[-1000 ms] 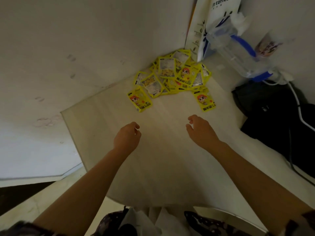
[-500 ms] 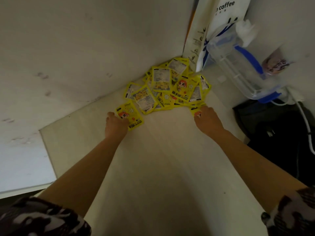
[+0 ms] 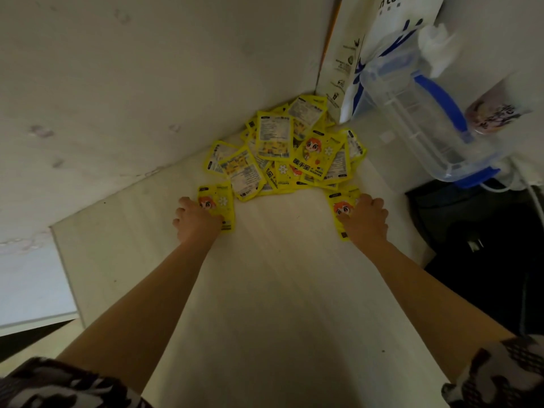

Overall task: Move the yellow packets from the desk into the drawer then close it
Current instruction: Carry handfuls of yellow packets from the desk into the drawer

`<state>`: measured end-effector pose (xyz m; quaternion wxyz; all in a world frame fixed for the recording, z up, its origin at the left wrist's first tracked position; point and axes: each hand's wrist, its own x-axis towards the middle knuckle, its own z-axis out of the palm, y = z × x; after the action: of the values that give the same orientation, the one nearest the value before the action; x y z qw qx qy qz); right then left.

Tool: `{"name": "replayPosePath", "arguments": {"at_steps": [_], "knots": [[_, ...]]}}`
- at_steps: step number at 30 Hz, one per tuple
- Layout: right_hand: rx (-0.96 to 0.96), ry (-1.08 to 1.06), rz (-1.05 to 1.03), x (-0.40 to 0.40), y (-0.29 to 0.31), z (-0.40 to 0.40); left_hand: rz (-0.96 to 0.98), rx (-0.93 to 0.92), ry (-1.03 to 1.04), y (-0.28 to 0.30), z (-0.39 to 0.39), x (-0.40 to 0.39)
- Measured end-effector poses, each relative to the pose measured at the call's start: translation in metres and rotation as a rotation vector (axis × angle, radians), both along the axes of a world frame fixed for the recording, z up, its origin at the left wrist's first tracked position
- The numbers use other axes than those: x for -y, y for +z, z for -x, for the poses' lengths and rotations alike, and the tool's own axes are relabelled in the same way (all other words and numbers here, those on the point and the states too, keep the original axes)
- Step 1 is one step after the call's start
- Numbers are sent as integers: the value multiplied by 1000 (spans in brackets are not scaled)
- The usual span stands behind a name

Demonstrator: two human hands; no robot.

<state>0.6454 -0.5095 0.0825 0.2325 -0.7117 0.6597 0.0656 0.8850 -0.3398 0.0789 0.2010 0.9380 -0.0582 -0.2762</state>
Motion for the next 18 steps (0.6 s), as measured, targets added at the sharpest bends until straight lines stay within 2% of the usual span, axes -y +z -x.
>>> {"name": "replayPosePath", "arguments": {"at_steps": [8, 14, 18], "knots": [[210, -84, -142, -15, 3, 12, 32, -46, -17, -1, 1, -22], [426, -119, -197, -15, 14, 7, 309, -163, 194, 5, 2, -20], [494, -115, -133, 8, 29, -19, 444, -211, 229, 13, -5, 6]]}}
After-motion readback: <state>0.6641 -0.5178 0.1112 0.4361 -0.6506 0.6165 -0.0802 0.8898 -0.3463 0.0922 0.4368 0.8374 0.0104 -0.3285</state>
